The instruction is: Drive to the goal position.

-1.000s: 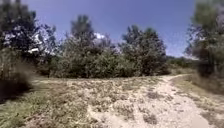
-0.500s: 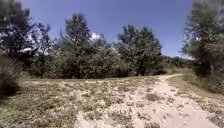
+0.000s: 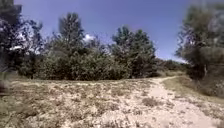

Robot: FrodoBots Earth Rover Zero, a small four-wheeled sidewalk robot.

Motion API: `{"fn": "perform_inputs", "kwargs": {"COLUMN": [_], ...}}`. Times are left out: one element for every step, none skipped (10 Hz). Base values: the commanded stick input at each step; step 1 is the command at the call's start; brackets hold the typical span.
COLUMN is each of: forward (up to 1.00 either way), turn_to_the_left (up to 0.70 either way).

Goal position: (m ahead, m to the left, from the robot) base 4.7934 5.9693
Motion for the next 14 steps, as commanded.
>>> {"fn": "perform_inputs", "kwargs": {"forward": [0.50, 0.50, 0.50, 0.50, 0.50, 0.50, 0.50, 0.50, 0.50, 0.50, 0.50, 0.50, 0.50, 0.50], "turn_to_the_left": [0.00, 0.00, 0.00, 0.08, 0.39, 0.46, 0.50, 0.50, 0.50, 0.50, 0.50, 0.50, 0.50, 0.50]}}
